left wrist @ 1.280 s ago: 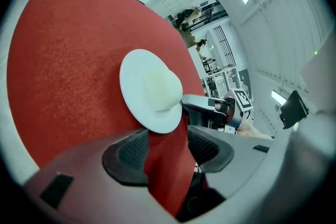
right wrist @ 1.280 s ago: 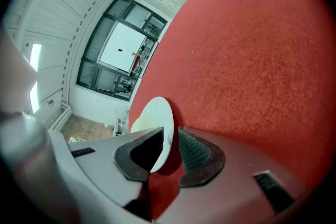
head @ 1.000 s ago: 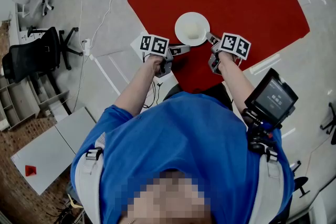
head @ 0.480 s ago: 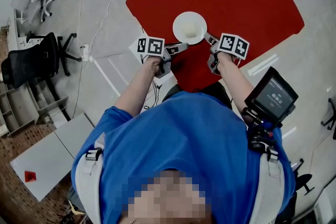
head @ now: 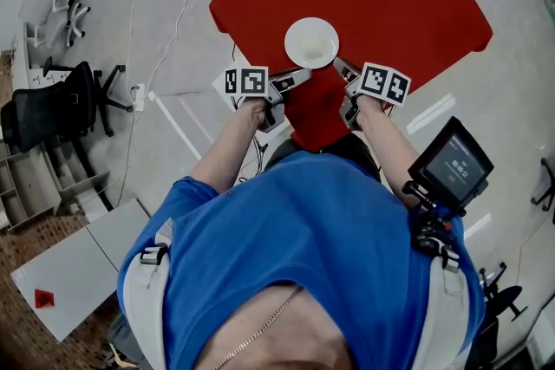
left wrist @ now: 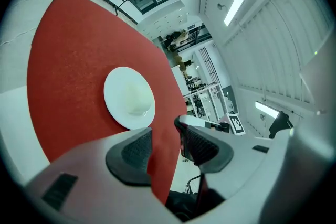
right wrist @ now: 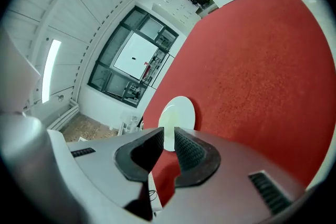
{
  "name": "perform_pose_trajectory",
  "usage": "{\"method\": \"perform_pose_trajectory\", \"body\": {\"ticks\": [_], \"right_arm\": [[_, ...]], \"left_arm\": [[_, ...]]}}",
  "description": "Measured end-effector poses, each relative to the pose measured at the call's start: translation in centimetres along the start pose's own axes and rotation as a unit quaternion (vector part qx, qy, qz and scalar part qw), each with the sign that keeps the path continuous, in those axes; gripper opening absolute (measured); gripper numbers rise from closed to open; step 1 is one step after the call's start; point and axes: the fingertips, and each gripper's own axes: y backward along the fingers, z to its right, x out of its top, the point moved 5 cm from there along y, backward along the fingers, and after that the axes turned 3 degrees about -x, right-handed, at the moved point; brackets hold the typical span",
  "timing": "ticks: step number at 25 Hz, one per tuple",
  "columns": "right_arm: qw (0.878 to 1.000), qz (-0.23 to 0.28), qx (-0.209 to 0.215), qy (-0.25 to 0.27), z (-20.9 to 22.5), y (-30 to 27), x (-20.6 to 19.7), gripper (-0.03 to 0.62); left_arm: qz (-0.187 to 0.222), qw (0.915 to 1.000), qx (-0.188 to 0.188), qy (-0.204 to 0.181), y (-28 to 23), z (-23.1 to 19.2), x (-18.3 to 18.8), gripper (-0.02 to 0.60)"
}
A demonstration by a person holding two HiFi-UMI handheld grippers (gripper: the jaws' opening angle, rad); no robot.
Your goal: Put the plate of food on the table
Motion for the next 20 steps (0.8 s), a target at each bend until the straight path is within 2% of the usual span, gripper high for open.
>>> {"method": "perform_pose_trajectory", "body": {"ticks": [2, 5, 11, 20], "right_arm": [[1.0, 0.01, 0.006, 0.004, -1.3, 2.1, -1.4, 0.06], [0.999, 0.028, 0.011, 0.016, -4.0, 6.1, -4.6, 0.06], [0.997, 0.06, 0.022, 0.032, -8.5, 10.5, -12.1, 0.058], [0.994, 0.091, 0.054, 0.029, -8.3, 11.4, -12.4, 0.058]], "left_arm": [[0.008, 0.9999, -0.006, -0.011, 1.2, 1.7, -1.4, 0.216], [0.023, 0.9993, -0.016, -0.026, 4.0, 4.9, -4.4, 0.177], [0.051, 0.9962, -0.032, -0.062, 10.3, 8.0, -9.7, 0.141], [0.081, 0.9917, -0.037, -0.092, 9.8, 8.5, -9.4, 0.02]]}}
